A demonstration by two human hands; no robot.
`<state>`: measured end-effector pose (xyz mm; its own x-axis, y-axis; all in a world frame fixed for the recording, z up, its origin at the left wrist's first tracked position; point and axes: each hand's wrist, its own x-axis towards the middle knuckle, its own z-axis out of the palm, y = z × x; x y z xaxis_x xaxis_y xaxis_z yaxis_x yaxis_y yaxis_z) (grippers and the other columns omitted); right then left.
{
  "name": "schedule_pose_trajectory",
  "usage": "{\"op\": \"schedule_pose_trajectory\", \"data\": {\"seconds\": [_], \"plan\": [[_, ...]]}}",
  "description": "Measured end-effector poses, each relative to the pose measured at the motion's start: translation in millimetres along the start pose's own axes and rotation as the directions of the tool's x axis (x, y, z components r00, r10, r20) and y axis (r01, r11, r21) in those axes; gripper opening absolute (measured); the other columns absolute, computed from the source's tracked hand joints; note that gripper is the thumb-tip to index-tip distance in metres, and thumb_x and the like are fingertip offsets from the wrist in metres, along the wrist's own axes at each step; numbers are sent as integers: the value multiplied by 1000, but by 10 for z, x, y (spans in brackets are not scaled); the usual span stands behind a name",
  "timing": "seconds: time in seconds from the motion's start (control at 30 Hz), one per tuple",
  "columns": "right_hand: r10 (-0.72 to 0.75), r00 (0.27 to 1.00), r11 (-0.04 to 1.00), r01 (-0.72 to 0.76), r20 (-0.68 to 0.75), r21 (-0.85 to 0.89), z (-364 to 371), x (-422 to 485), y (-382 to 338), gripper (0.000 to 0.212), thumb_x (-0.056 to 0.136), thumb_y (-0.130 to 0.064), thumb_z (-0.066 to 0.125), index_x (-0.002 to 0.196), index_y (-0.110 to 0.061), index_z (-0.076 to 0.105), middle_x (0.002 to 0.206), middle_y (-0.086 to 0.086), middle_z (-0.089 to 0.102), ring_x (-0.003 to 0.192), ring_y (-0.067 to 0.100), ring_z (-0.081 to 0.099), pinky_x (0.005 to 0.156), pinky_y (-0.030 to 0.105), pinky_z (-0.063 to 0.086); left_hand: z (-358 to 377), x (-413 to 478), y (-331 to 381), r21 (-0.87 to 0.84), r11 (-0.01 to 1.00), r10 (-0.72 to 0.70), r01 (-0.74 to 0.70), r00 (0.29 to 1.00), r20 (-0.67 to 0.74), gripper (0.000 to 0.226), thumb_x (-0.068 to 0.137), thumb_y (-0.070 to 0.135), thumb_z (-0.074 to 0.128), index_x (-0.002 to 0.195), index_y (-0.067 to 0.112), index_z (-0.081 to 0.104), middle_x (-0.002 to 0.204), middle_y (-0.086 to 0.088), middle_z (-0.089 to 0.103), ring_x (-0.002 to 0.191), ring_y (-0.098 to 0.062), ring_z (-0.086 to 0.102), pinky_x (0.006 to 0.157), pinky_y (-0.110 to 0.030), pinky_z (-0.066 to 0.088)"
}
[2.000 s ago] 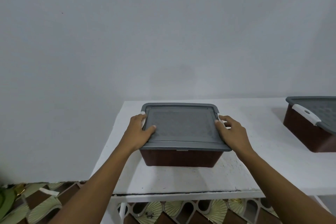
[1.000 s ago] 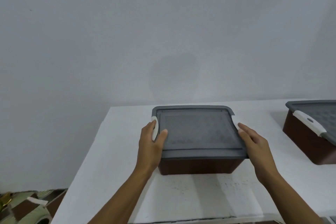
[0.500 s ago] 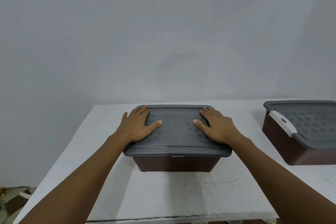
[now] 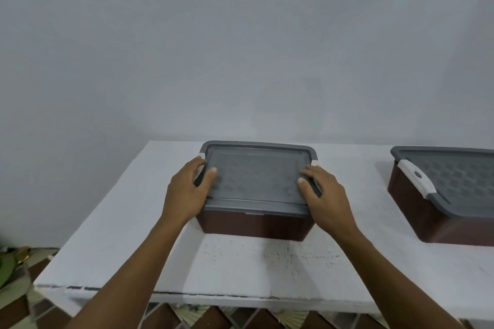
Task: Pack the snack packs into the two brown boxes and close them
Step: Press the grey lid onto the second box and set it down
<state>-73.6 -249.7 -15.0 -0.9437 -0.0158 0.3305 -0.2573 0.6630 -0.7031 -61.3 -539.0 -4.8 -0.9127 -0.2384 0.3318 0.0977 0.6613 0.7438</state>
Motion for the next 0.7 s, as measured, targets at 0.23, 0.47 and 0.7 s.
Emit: {"op": "schedule_pose_trajectory", "data": {"seconds": [0.23,0.47,0.7], "plan": [[-64,993,998,66,-101,15,52,505,255,18,96,-26,54,111,-20,64,118,-5,61,102,7,51,90,28,45,280,404,45,-18,1000,25,-26,997,-68,37,94,45,53,119,19,63,124,5,64,114,-14,58,99,-34,46],[-69,994,997,66,-81,-35,138,1342,470,15,94,-20,53,99,-18,66,116,-5,63,103,9,53,85,27,41,658,1180,38,34,998,46,-45,998,-47,21,97,31,54,105,15,65,110,6,64,95,-10,55,83,-24,39],[-39,995,999,37,-94,-20,255,2023,630,17,94,-17,52,100,-20,68,123,-7,63,107,12,56,86,31,46,979,1886,-15,125,990,66,-65,998,-7,20,97,33,52,99,15,62,102,4,64,88,-15,58,77,-25,41]]}}
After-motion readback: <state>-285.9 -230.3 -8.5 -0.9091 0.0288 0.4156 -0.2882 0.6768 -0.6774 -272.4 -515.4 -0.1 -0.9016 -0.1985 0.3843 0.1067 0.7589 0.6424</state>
